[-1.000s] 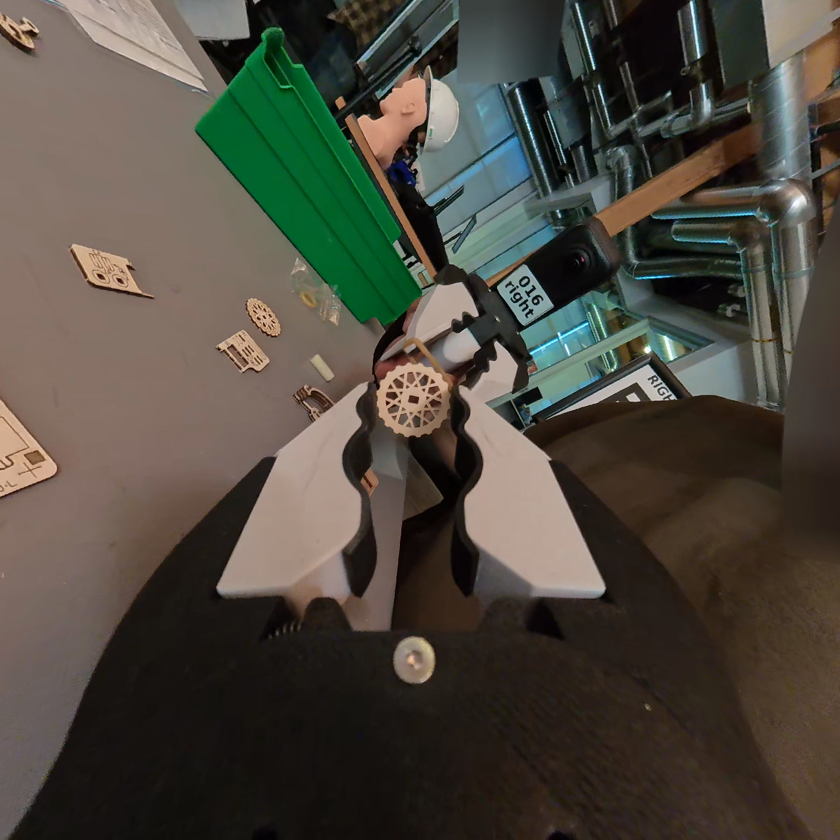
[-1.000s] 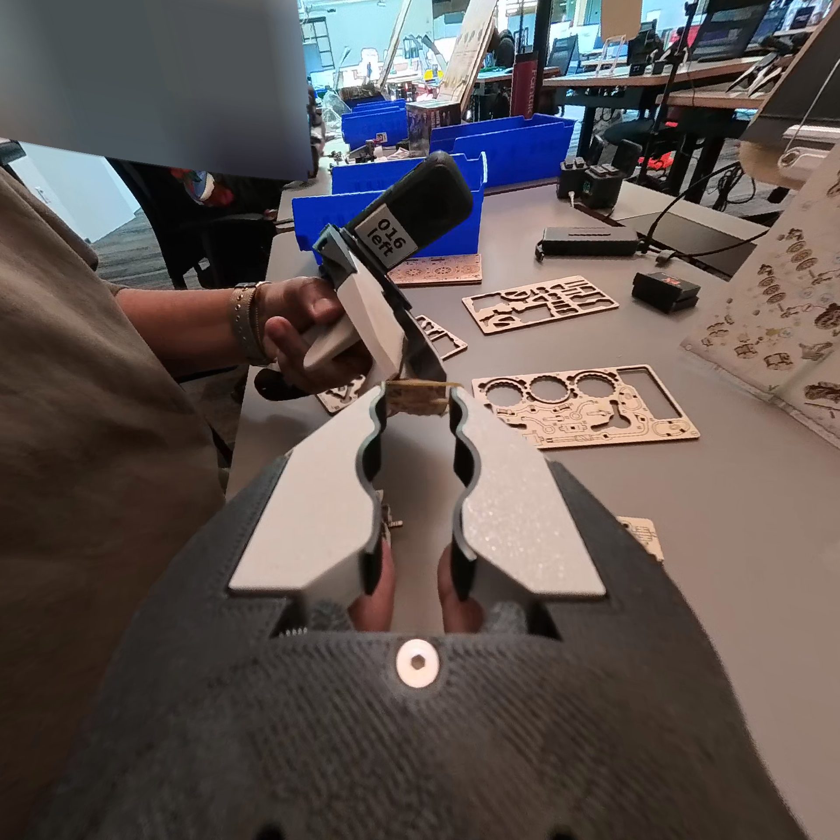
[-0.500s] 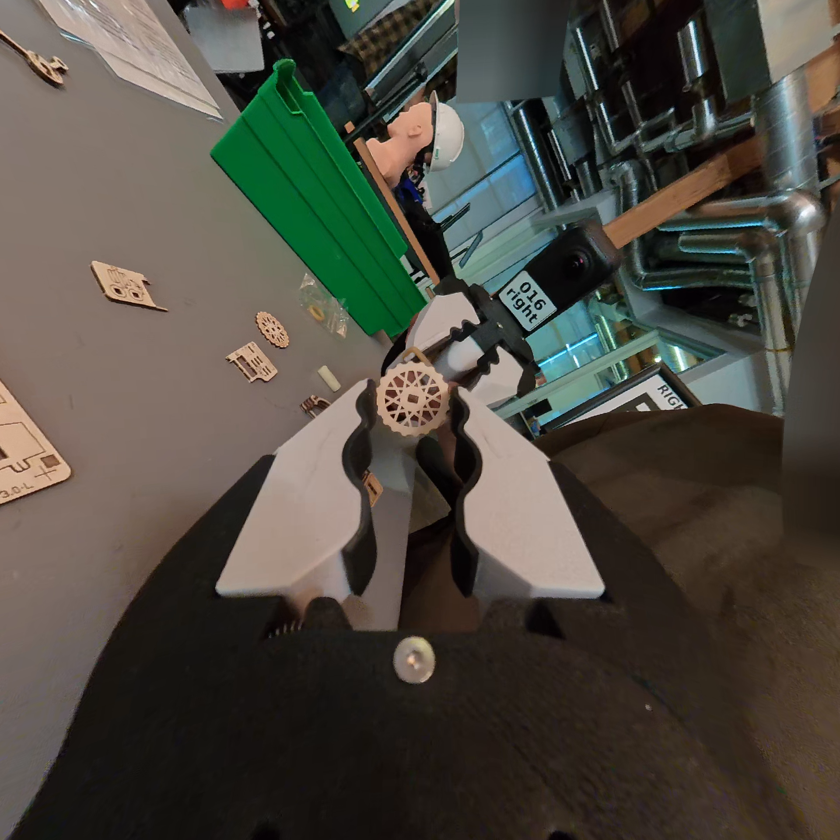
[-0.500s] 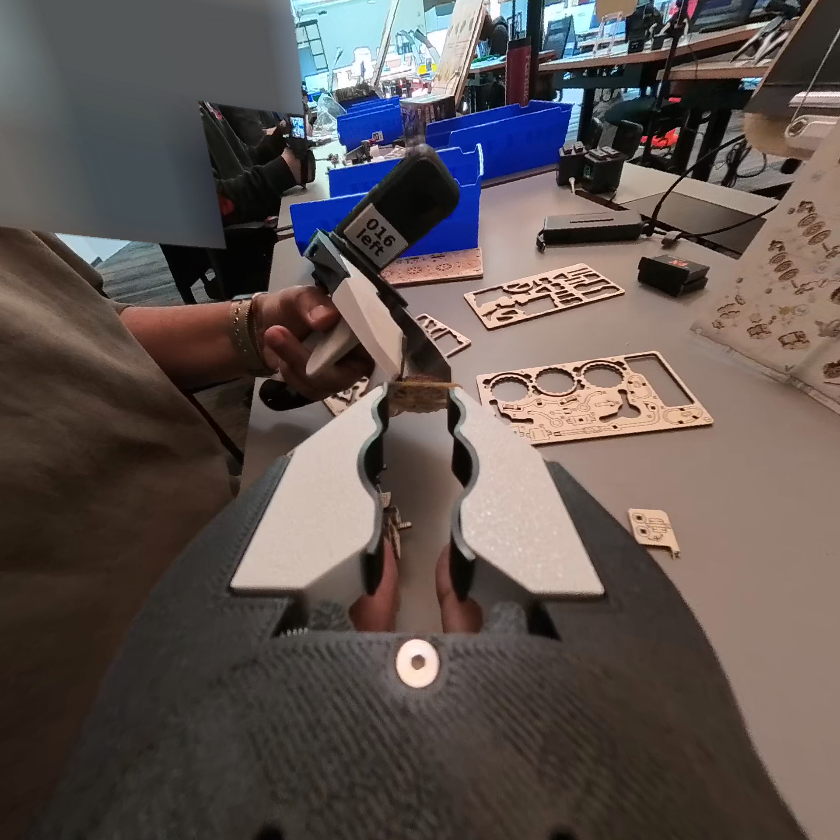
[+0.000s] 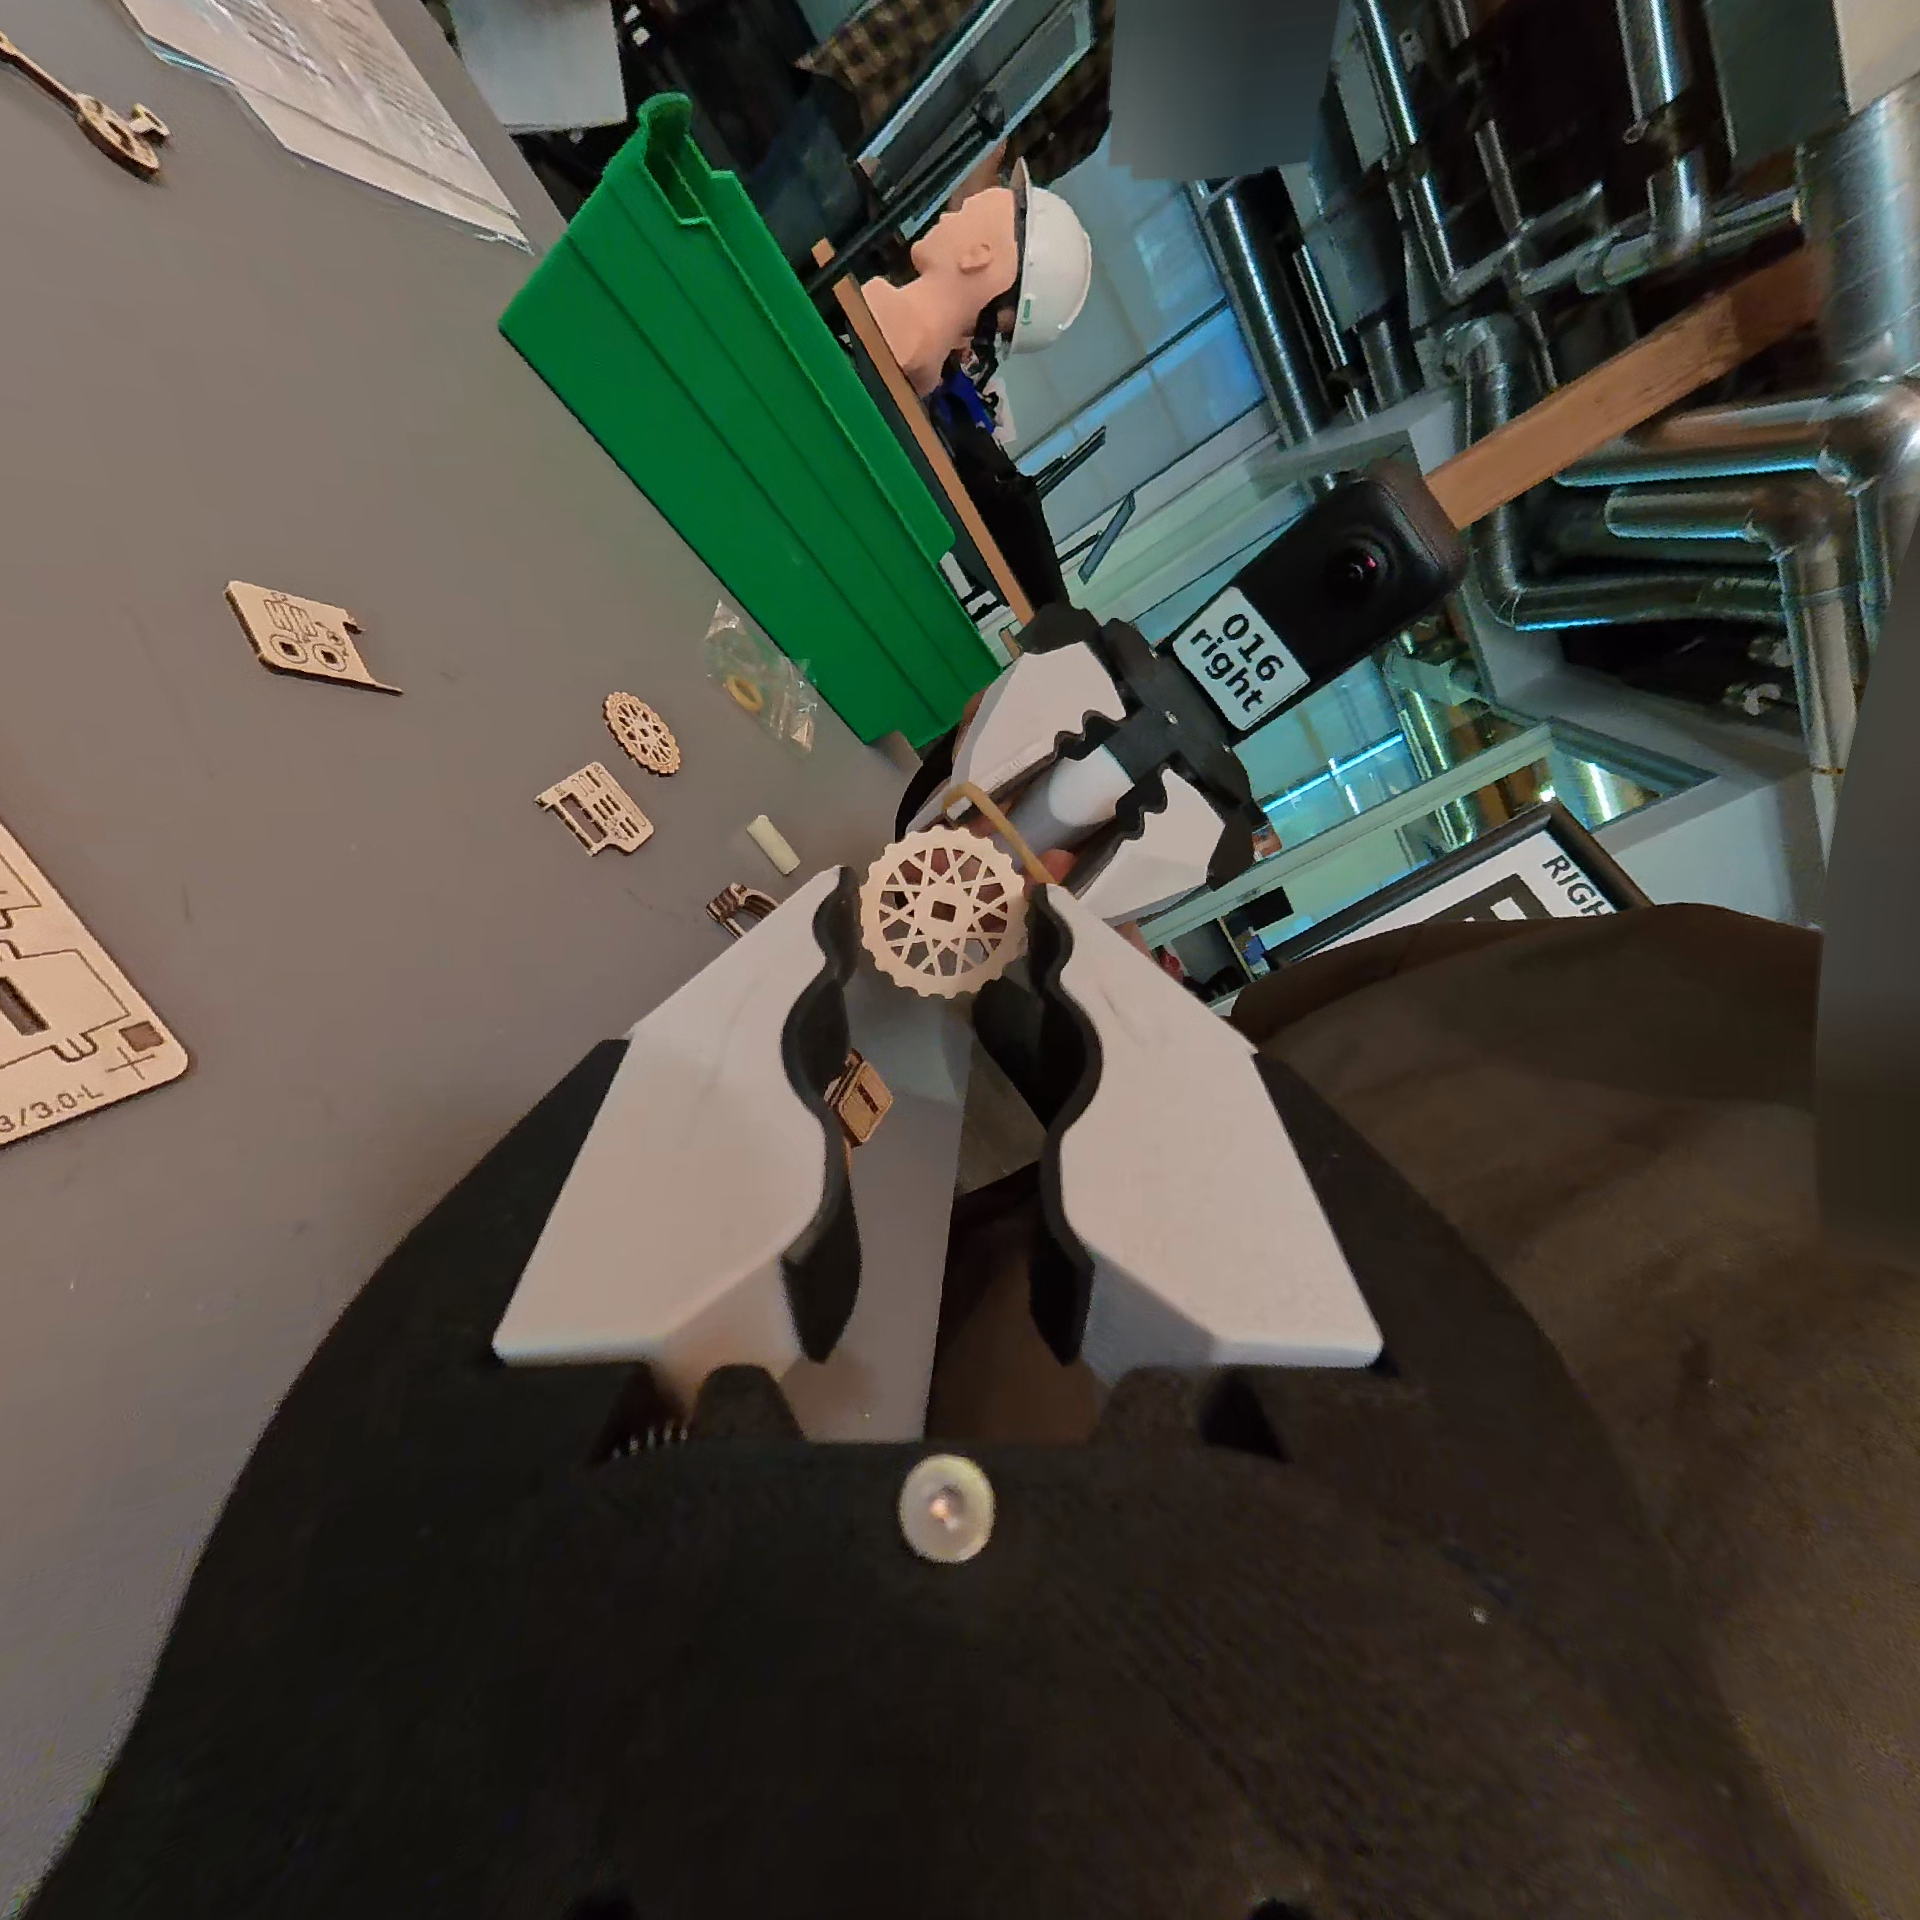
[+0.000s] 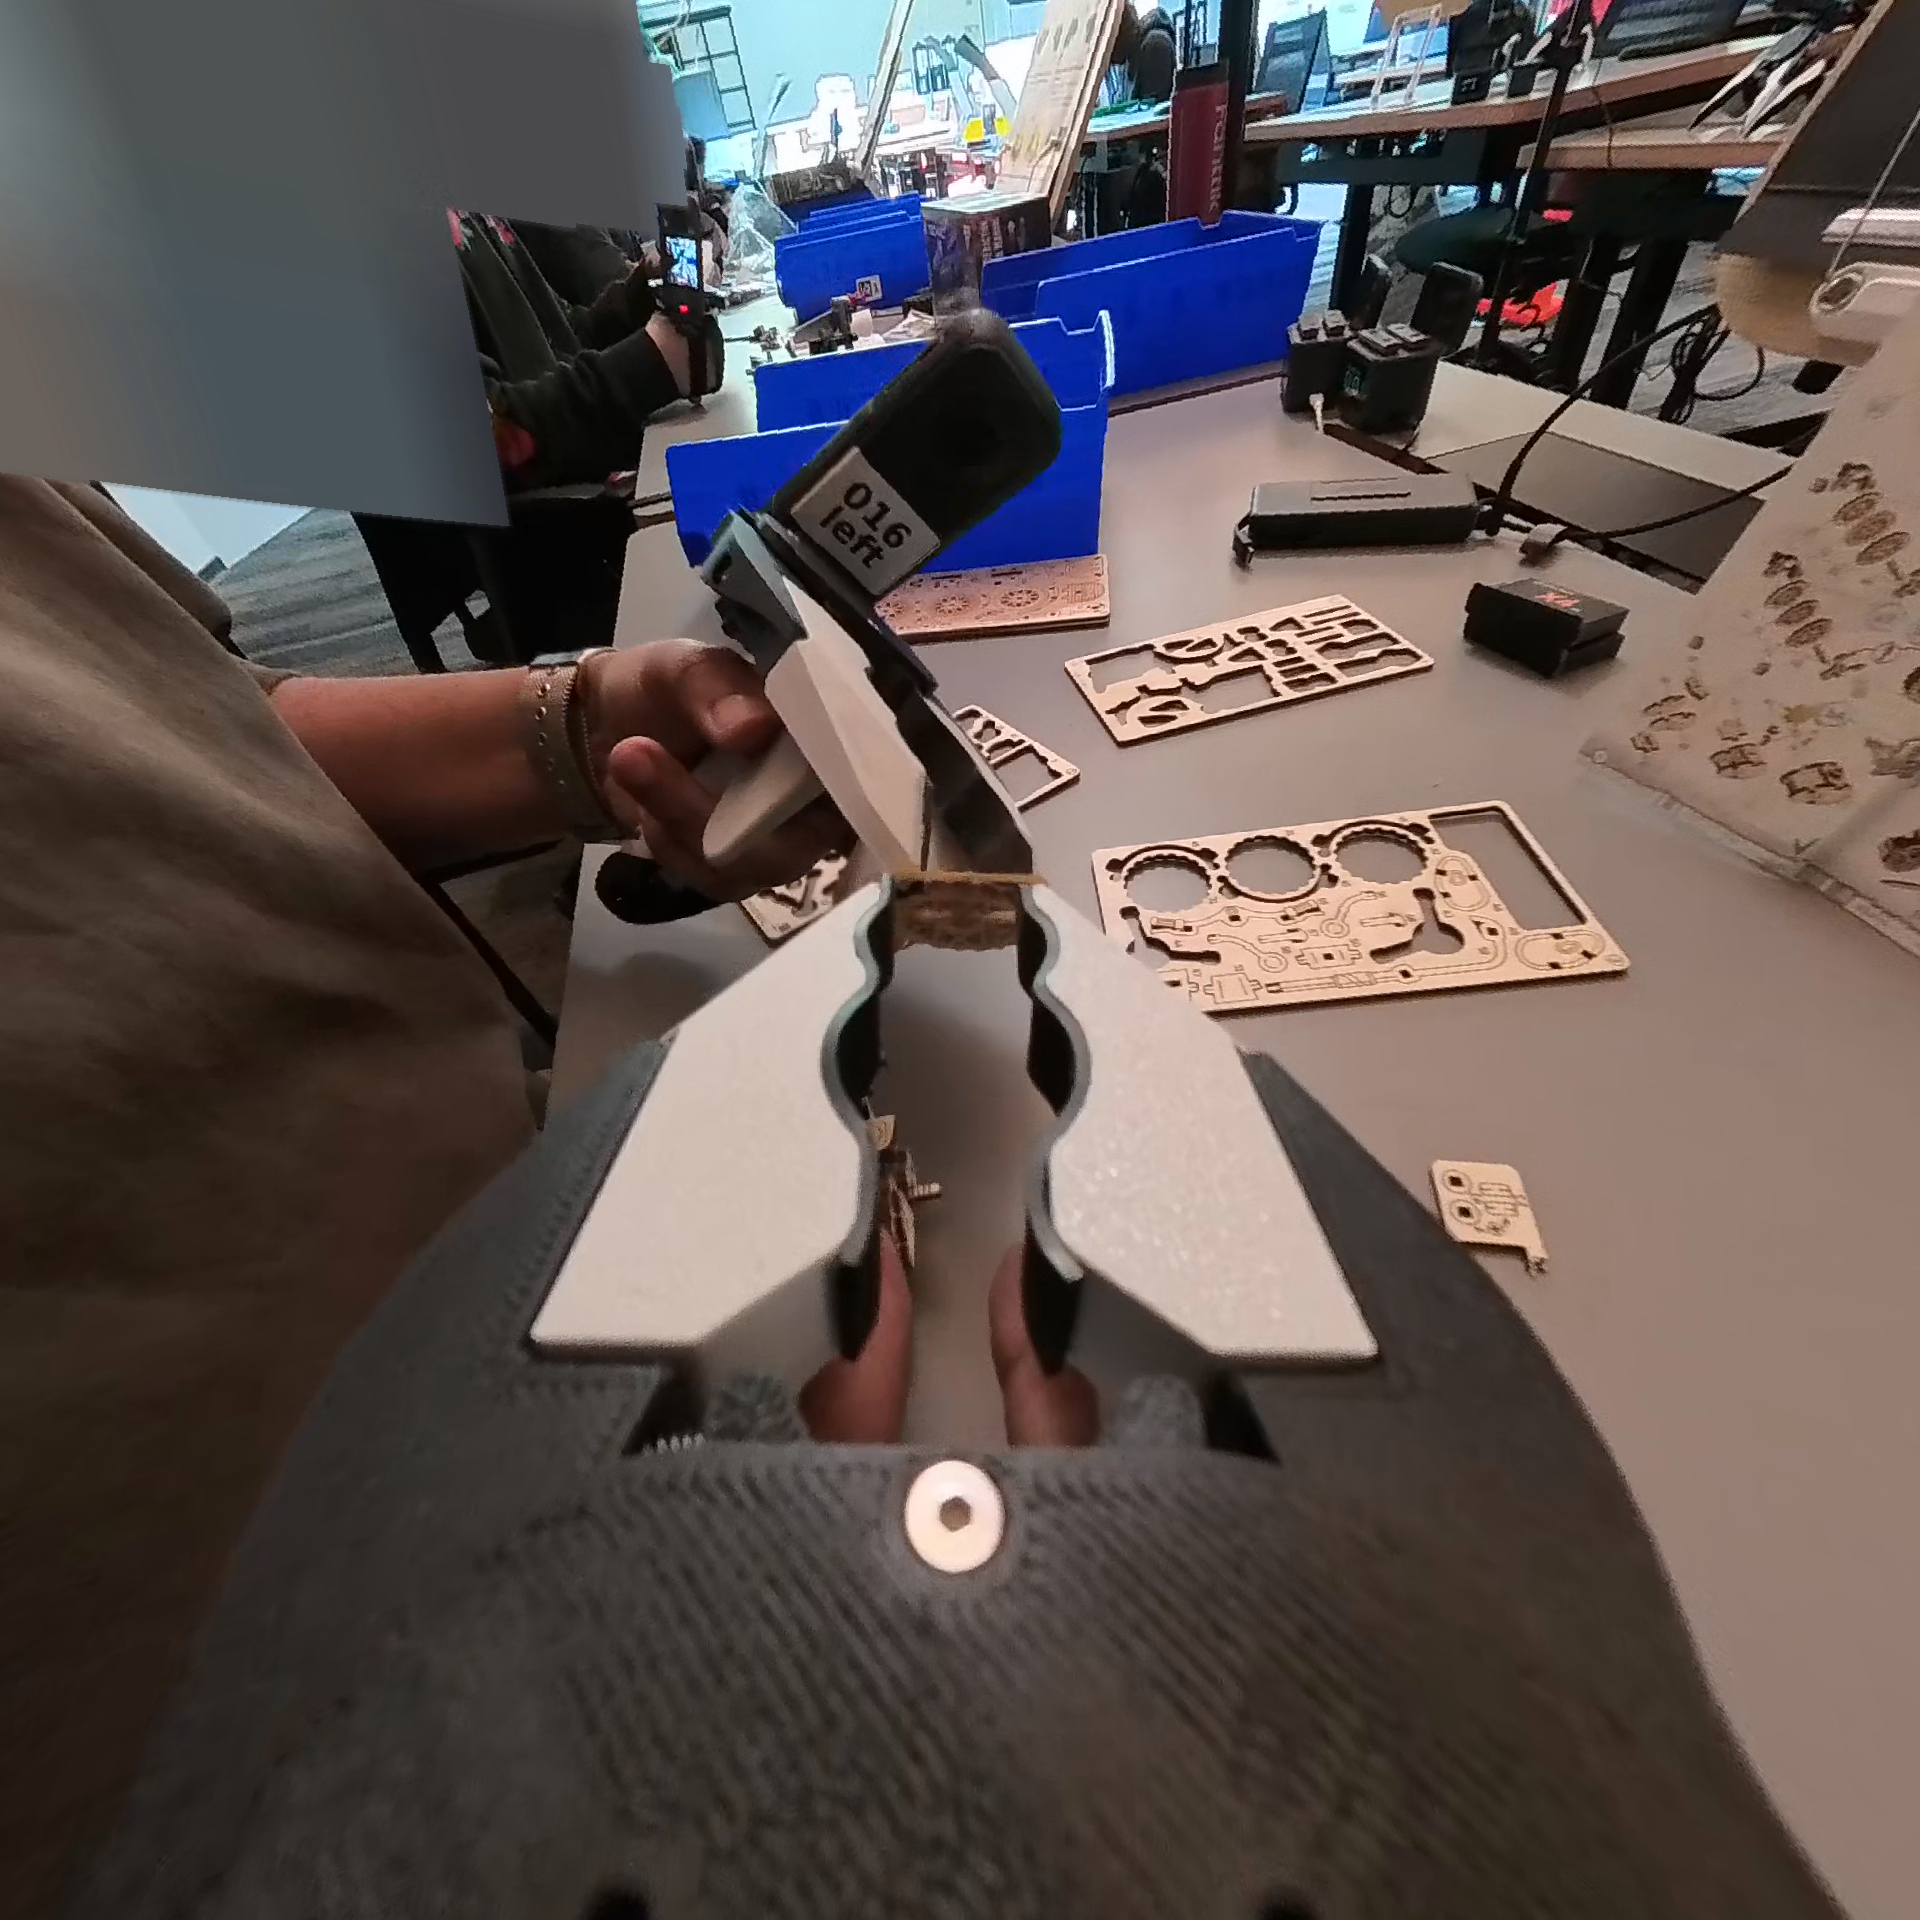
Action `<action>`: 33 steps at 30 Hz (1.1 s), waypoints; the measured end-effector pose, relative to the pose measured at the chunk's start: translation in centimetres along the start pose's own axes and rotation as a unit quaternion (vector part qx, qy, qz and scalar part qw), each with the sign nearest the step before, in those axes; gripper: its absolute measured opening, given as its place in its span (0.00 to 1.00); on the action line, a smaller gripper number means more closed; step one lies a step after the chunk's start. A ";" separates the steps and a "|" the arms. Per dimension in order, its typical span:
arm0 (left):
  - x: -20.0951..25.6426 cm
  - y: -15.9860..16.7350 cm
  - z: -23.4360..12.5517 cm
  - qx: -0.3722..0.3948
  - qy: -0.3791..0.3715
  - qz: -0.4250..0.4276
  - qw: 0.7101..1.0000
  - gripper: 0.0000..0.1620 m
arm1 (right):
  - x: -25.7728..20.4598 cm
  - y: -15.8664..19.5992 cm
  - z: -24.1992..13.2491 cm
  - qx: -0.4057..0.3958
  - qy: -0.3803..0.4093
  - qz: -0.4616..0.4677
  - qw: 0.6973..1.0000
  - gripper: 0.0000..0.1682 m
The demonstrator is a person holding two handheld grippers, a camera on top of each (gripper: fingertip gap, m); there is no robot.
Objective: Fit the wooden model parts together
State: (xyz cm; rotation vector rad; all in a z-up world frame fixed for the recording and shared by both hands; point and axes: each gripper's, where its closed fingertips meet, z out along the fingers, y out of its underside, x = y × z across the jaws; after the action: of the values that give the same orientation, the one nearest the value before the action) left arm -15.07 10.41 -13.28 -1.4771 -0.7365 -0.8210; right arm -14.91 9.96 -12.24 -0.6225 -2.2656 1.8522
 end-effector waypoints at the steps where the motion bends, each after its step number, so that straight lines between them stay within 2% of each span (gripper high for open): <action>1: 0.0 0.0 0.0 0.000 0.001 -0.002 1.000 0.18 | 0.0 0.0 0.0 -0.001 0.000 0.000 1.000 0.13; 22: 0.0 0.3 0.0 0.001 0.031 -0.034 0.999 0.18 | -0.1 0.5 0.0 -0.025 0.003 -0.020 0.999 0.12; 23: 0.0 0.3 0.0 0.001 0.031 -0.034 0.999 0.18 | -0.5 0.7 0.1 -0.032 -0.013 -0.023 0.999 0.54; 24: 0.1 0.3 0.0 0.000 0.031 -0.034 0.999 0.18 | -1.9 1.4 0.1 -0.055 -0.061 -0.026 0.996 0.76; 25: 0.0 0.3 0.1 0.000 0.031 -0.034 0.999 0.18 | -1.9 1.7 0.3 -0.063 -0.064 -0.018 0.996 0.77; 26: 0.0 0.3 0.1 0.000 0.031 -0.034 0.999 0.18 | -1.4 1.7 0.4 -0.060 -0.050 -0.015 0.997 0.68; 27: 0.1 0.3 0.1 0.000 0.033 -0.035 0.999 0.18 | -1.3 1.6 0.3 -0.054 -0.044 -0.024 0.997 0.64; 29: -0.4 0.4 0.1 -0.002 0.014 -0.031 0.999 0.18 | -1.3 1.8 0.3 -0.058 -0.039 -0.033 0.997 0.69; 33: -0.7 0.4 0.0 -0.005 0.006 -0.029 1.000 0.18 | -0.9 2.0 0.1 -0.067 -0.039 -0.023 0.997 0.68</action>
State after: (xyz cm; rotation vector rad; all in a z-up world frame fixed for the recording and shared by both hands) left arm -15.09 10.40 -14.09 -1.4644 -0.7711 -0.8784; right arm -13.65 9.79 -14.06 -0.5194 -2.4483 1.7448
